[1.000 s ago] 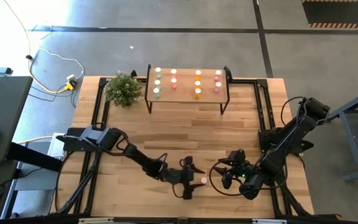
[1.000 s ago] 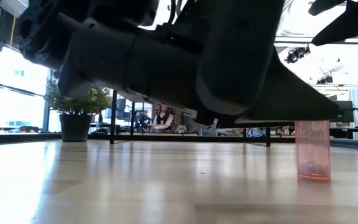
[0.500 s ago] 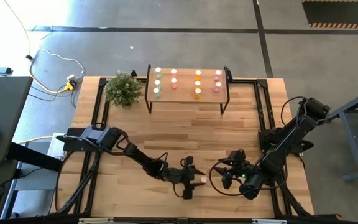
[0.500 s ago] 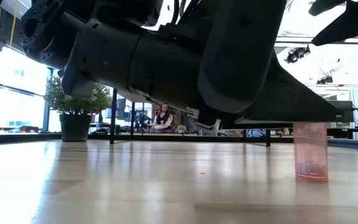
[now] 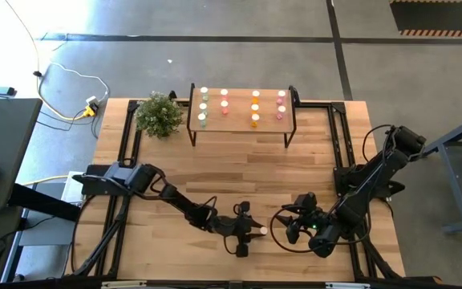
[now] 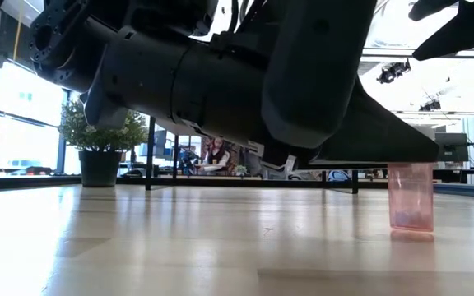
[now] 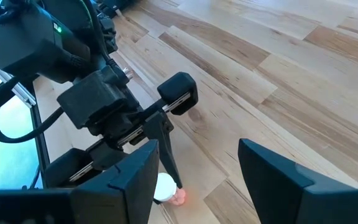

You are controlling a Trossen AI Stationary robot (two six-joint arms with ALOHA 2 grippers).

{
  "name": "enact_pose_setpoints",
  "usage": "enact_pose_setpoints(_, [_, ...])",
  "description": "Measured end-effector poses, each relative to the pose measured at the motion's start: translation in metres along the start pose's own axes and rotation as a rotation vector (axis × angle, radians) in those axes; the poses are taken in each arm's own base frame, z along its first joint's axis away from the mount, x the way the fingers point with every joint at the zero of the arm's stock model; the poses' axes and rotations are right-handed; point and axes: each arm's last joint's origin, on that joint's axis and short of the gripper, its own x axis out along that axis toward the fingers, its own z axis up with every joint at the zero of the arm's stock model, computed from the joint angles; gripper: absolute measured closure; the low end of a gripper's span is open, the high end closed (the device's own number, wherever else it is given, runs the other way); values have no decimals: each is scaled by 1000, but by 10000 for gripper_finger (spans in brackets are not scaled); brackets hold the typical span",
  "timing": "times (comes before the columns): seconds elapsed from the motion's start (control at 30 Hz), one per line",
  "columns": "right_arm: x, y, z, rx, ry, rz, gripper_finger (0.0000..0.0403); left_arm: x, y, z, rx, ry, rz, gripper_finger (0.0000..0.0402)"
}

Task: Pick and place medicine bottles onto shelf by color
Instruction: Put the pink pill bottle on the shelf aligned with the other pink pill bottles

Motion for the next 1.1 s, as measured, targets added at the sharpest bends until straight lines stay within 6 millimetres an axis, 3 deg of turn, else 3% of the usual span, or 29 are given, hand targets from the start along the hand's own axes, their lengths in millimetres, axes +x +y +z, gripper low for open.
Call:
enact_pose_setpoints(0.6, [0,1,0,6,1,6,192,-15,3,34,-13,-54,-24,296])
enact_pose_setpoints(1.1, [0,1,1,-10,-3,5,192,-79,60,77,7,-98,96,294])
